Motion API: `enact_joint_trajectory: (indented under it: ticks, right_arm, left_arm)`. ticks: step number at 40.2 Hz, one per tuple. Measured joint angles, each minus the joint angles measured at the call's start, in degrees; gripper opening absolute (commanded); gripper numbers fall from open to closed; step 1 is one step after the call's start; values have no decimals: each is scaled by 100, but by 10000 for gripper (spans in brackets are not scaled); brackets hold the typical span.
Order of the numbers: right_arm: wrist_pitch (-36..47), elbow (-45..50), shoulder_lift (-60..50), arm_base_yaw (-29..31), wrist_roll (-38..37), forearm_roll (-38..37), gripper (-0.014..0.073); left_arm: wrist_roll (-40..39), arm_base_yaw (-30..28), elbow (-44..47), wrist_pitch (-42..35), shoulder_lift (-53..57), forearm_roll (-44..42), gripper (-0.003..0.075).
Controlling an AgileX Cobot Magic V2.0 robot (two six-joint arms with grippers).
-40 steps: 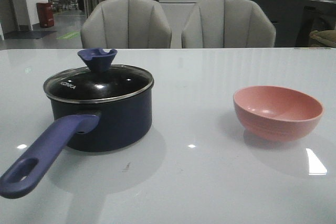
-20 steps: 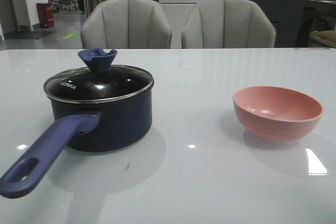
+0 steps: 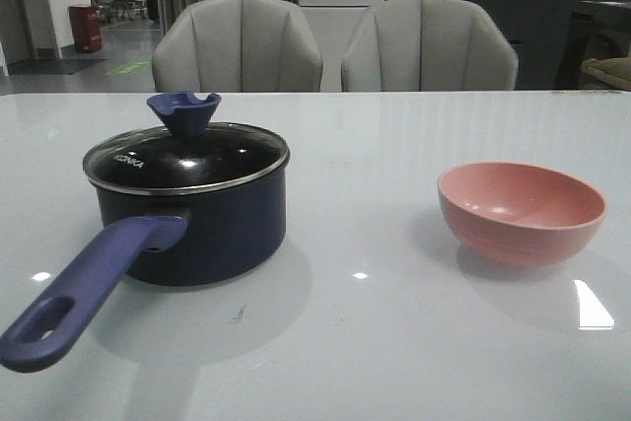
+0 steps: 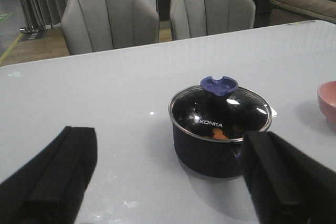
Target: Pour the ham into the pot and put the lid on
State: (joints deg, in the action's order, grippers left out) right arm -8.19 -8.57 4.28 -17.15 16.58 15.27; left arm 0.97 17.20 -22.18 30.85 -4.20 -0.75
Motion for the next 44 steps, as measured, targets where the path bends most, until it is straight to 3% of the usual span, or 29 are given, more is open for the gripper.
enact_joint_trajectory:
  ticks: [2,7,10,44]
  right_arm:
    - [0,0,0,0,0,0,149]
    - [0,0,0,0,0,0,149]
    - [0,0,0,0,0,0,149]
    - [0,0,0,0,0,0,149]
  left_arm:
    - [10,0,143,-93,122,0,406]
    - [9,0,234,-301,261,0,97]
    - [9,0,234,-336,272,0,141]
    - [9,-186,443,-528,272,13,133]
